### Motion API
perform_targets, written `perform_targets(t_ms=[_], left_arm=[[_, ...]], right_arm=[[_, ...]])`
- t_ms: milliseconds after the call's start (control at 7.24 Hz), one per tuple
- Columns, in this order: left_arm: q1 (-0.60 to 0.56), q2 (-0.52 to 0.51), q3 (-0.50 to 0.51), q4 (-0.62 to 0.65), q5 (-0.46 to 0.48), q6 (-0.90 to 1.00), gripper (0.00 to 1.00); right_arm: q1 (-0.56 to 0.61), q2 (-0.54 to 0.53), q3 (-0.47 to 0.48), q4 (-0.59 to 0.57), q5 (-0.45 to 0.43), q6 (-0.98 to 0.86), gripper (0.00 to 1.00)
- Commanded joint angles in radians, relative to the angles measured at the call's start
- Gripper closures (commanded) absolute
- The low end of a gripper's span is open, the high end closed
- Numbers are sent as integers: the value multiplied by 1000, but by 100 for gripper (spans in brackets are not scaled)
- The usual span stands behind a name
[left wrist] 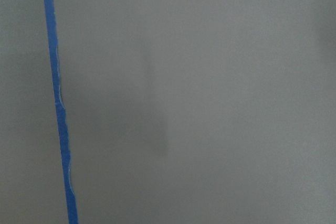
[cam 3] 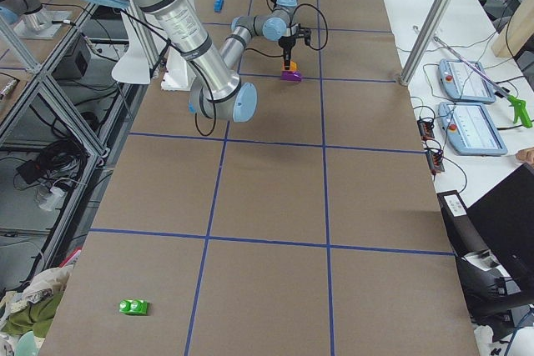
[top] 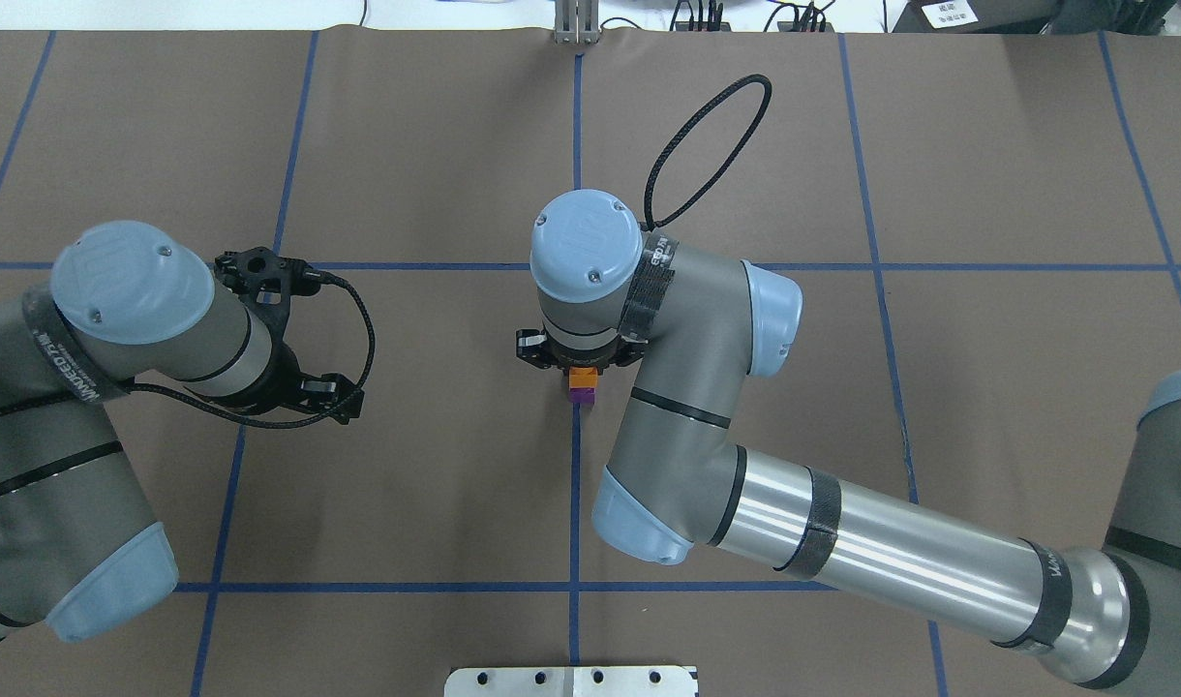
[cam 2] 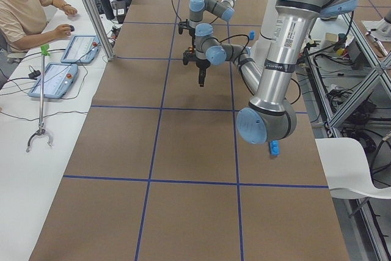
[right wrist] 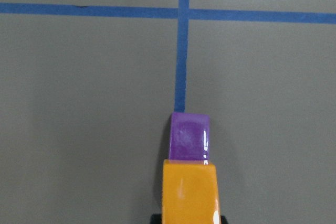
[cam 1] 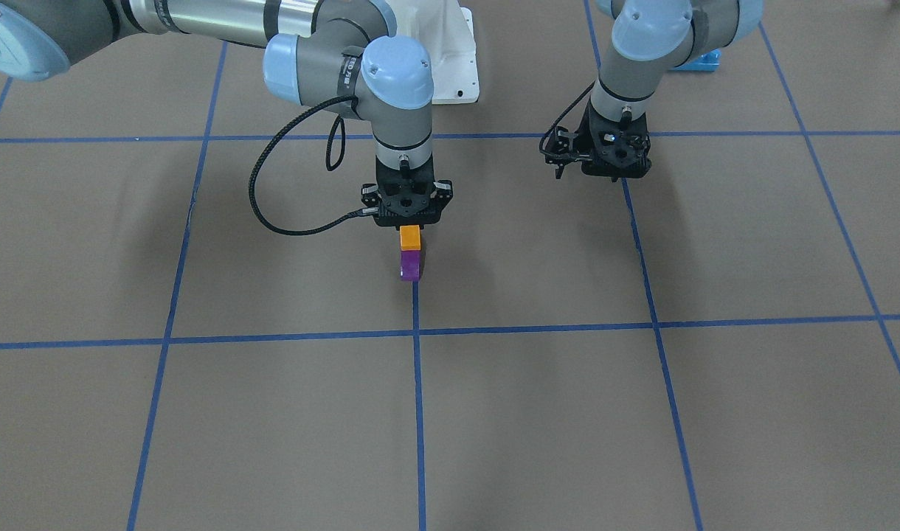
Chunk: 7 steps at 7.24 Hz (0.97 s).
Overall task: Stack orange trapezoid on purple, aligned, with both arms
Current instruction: 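Lower the orange block onto the purple block with the right gripper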
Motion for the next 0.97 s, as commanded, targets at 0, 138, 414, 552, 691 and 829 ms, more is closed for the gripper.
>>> perform_targets(t_ms=[0, 138, 414, 552, 691, 829], left_arm=[[0, -1, 0, 0, 0, -1, 0], [0, -1, 0, 0, 0, -1, 0], [0, -2, -2, 0, 0, -1, 0], [0, -2, -3, 0, 0, -1, 0], [0, -2, -3, 0, 0, -1, 0], [0, -2, -3, 0, 0, -1, 0]], right_arm=[[2, 1, 0, 0, -8, 0, 100], [0, 1, -5, 0, -14, 0, 100], [0, 4, -16, 2, -15, 2, 100], [-11, 3, -17, 2, -15, 6, 100], [-14, 3, -17, 2, -15, 9, 100], [-15, 1, -17, 2, -17, 5, 100]])
